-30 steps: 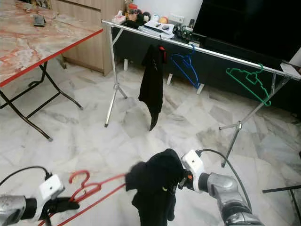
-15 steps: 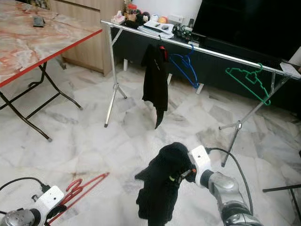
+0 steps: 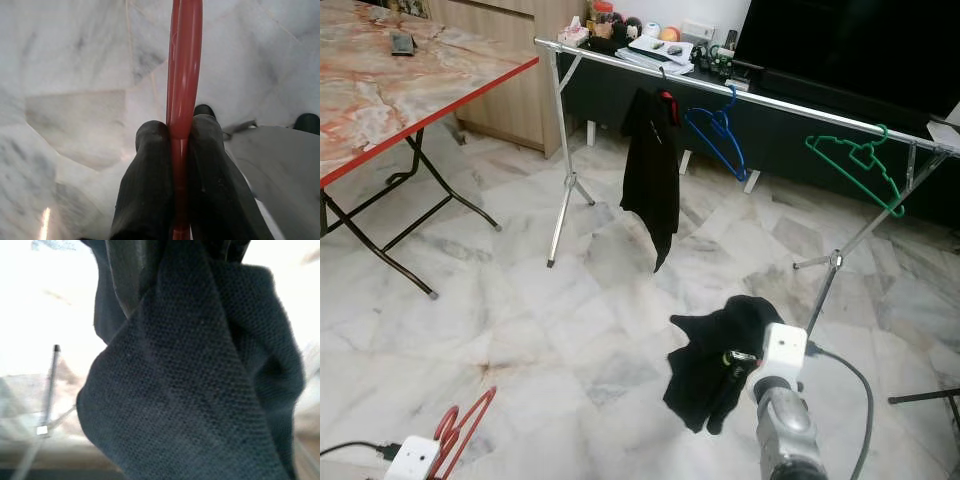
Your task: Hang hanger
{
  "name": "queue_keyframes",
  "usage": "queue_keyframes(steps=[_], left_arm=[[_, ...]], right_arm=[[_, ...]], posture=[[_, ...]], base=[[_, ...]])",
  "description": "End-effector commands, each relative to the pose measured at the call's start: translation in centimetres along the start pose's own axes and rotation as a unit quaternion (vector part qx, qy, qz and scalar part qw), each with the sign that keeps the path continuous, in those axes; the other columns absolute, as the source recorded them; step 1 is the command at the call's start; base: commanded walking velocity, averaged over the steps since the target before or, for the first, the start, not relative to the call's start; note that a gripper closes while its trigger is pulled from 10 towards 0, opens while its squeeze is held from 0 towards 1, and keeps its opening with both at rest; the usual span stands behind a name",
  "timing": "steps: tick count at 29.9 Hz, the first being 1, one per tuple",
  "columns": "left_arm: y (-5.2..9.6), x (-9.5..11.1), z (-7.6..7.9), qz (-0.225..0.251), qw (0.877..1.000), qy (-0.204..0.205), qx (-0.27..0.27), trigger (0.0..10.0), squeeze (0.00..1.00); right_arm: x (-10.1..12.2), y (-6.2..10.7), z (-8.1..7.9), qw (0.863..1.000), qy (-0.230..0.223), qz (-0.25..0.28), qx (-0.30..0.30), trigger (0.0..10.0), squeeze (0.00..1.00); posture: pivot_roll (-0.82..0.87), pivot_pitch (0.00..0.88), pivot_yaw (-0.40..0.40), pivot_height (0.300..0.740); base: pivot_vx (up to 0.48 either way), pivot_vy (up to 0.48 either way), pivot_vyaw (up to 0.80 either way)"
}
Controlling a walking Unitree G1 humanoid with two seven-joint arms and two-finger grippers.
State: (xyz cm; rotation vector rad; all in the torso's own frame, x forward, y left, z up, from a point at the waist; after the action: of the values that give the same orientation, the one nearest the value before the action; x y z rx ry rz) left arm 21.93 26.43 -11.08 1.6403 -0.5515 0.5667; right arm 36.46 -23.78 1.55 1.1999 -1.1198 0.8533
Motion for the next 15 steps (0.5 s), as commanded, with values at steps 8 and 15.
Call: queue_keyframes(steps=[8, 15], left_arm=[[0.5, -2.8, 0.2, -0.030, 0.996, 0.083, 0.019, 10.0, 0.00], [0.9, -3.8, -0.2, -0.037, 0.994, 0.101, 0.020, 10.0, 0.00]], right_arm=[[2.8, 2.4, -0.6, 0.992, 0.047, 0.110, -0.038, 0.0, 0.00], [2.6, 4.8, 1.3, 0.987, 0.026, 0.119, -0.110, 0.0, 0.00]], posture=[[0.04, 0.094, -0.094, 0.740], [0.05, 0.049, -0.057, 0.740]], base=[[0.000, 0.000, 0.00], [0.000, 0.000, 0.00]])
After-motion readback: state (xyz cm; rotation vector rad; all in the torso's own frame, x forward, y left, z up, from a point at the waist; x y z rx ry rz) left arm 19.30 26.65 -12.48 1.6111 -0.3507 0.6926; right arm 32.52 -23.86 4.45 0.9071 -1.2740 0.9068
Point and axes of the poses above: a point about 5 cm out from each wrist's last joint towards the gripper, its own y axis pointing back from the gripper into the wrist, its own x axis along the axis of the wrist's last joint, z = x × y, the point moved 6 cm from there along -y, pointing out of the wrist towards the gripper, and after that the axes turned 8 degrees about y, right-handed, at the moved point
